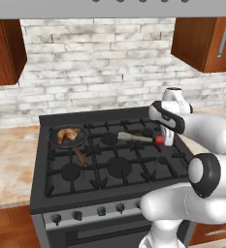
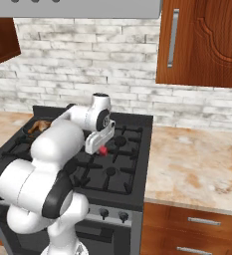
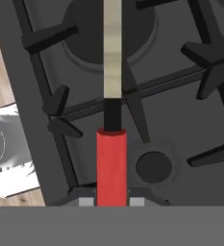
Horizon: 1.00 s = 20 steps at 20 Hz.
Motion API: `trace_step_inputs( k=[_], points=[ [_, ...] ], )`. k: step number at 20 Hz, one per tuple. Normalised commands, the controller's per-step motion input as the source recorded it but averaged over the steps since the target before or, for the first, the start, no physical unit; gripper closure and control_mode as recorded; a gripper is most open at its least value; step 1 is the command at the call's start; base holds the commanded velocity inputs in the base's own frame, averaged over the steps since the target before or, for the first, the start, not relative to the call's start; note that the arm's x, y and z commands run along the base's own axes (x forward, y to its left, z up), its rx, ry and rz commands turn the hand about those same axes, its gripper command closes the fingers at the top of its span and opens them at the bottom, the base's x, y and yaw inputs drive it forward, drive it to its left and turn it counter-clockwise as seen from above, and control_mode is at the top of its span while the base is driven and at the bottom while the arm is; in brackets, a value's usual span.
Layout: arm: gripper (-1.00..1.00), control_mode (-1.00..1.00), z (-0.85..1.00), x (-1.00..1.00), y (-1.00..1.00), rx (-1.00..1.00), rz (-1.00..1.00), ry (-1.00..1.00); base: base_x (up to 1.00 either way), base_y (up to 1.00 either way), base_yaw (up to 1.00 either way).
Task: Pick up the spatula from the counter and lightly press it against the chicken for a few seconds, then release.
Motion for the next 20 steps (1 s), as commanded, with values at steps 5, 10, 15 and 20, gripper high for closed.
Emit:
trace_step_inputs(
  k=[5, 10, 15, 20],
  points=[
    [1.0, -1.0, 0.16, 0.06, 0.46, 0.04, 0.0, -0.01, 0.0, 0.0, 0.0],
    [1.0, -1.0, 0.3, 0.08, 0.47, 0.02, 0.0, -0.03, 0.0, 0.0, 0.0],
    [1.0, -1.0, 0.33, 0.0, 0.48, 0.0, 0.0, -0.05, 0.0, 0.0, 0.0],
    [1.0, -1.0, 0.25, 0.02, 0.57, 0.0, 0.0, -0.02, 0.0, 0.0, 0.0]
  ],
)
